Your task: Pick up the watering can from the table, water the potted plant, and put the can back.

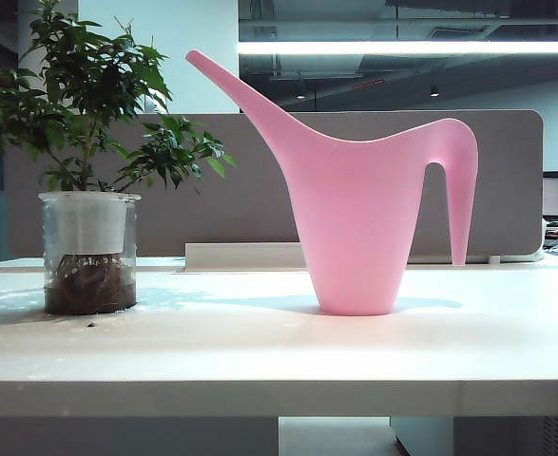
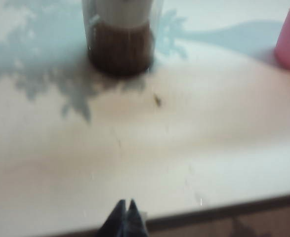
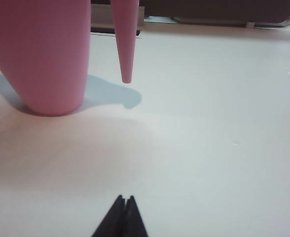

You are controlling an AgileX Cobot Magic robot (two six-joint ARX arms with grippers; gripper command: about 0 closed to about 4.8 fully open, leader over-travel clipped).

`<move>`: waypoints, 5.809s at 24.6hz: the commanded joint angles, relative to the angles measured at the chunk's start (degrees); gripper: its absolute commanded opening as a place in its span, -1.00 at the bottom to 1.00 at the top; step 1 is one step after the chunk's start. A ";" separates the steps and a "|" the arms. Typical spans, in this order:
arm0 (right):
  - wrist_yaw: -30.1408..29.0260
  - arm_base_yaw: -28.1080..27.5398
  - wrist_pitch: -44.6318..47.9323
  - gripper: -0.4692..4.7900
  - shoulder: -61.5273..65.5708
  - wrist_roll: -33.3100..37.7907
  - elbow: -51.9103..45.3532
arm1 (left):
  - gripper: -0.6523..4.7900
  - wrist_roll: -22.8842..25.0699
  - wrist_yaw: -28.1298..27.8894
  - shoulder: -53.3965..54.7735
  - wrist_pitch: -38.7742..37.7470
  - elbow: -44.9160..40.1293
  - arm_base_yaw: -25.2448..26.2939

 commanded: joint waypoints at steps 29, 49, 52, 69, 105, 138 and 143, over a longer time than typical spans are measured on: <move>-0.07 0.00 0.52 -0.84 -0.07 0.07 -0.44 | -0.78 1.70 10.58 9.40 -21.92 39.74 -7.19; -0.72 0.02 4.26 -0.84 -0.07 3.23 -0.22 | -0.78 1.68 5.84 9.22 -22.29 39.69 -7.17; -1.01 0.02 8.13 -0.84 -0.07 8.46 1.07 | -0.78 1.53 3.61 9.22 -22.18 39.69 -7.17; 18.32 -0.07 25.90 -0.84 21.70 -28.35 51.41 | -0.78 1.53 3.50 9.20 -22.08 39.67 -7.17; 7.48 -1.27 66.66 -0.40 71.43 -1.22 16.00 | -0.78 1.53 4.09 9.18 -22.08 39.67 -7.15; -3.08 -1.22 76.35 0.32 107.36 0.22 42.91 | -0.78 1.53 4.13 9.16 -22.08 39.67 -7.15; -3.13 -1.22 76.24 -0.78 107.54 0.20 43.47 | -0.78 1.53 4.15 9.16 -22.08 39.67 -7.15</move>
